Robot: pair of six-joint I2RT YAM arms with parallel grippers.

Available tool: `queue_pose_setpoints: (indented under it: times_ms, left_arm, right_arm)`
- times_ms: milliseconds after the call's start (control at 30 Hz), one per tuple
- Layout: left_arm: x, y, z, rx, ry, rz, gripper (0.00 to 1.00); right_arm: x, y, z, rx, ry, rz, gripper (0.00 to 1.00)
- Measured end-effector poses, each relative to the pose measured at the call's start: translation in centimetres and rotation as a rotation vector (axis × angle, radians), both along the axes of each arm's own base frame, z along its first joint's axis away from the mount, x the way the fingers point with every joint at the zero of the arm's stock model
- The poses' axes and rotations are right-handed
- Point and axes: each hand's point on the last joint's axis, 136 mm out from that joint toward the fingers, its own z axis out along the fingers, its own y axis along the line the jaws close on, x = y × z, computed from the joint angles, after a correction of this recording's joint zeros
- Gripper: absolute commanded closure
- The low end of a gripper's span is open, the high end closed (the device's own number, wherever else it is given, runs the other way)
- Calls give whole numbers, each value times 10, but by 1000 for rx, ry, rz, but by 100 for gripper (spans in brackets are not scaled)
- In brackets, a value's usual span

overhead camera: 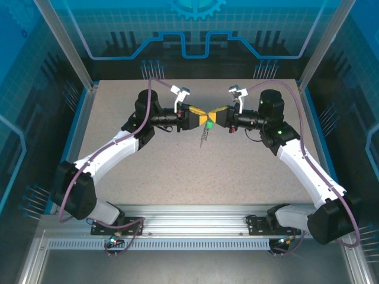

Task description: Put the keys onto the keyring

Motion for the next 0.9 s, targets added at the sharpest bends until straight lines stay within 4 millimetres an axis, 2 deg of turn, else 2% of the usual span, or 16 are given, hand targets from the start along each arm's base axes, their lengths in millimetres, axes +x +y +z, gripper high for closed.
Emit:
queue_pose_setpoints:
  times_ms: [300, 433, 567, 633, 700, 733, 900]
  left_arm:
    - [-1, -1, -2, -2, 19, -11, 87]
    - [0, -2, -2, -7, 22, -17, 100]
    - [0, -3, 0, -17, 17, -22, 100]
    - [1, -4, 1, -25, 21, -22, 100]
    - [2, -6, 3, -36, 22, -20, 100]
    - [2, -6, 5, -42, 17, -17, 100]
    - [5, -7, 12, -81, 7, 9, 100]
  right_arm:
    - [0, 0, 0, 0, 0, 0, 100]
    - [1, -1, 0, 0, 0, -6, 100]
    - [3, -3, 0, 0, 1, -12, 100]
    - [4, -4, 0, 1, 5, -17, 80]
    - [5, -4, 0, 2, 11, -24, 67]
    - [6, -6, 0, 1, 12, -30, 63]
    - [7, -29, 13, 17, -22, -115, 61]
